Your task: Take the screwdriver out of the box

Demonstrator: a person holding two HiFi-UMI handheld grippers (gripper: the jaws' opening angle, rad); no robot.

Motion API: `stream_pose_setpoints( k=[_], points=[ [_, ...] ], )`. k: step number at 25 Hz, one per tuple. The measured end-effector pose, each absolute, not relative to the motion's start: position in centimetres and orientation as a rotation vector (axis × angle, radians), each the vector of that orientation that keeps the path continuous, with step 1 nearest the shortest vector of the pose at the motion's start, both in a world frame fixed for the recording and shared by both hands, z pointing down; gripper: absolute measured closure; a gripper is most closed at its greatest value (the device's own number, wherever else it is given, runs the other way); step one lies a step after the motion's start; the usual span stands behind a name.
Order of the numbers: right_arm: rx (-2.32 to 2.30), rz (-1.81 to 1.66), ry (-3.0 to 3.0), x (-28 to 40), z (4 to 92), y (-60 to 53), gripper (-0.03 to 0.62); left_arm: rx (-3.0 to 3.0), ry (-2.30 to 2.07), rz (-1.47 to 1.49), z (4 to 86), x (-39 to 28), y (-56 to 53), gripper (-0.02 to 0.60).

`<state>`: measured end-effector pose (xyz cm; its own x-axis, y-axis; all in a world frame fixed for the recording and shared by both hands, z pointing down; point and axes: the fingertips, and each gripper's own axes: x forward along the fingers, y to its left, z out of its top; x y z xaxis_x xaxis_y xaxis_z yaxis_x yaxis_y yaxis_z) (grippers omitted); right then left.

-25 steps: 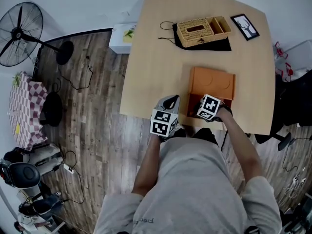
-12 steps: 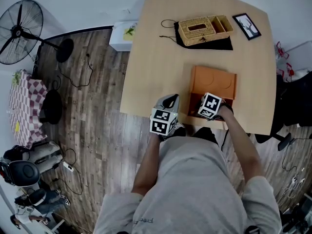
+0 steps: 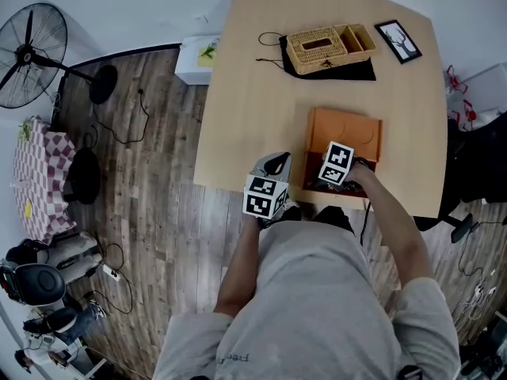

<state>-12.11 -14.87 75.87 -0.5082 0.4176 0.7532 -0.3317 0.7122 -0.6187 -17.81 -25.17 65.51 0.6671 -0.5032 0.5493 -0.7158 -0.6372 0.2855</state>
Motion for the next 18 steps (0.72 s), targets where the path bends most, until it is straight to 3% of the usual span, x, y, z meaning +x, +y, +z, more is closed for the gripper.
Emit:
stream_pose_setpoints(
  k=[18],
  points=[
    [0.022,0.755,-1.944,-11.6,74.6,-16.4,0.493,2.382,-0.946,0.600,66.2,-18.3,-25.2,0.526]
  ],
)
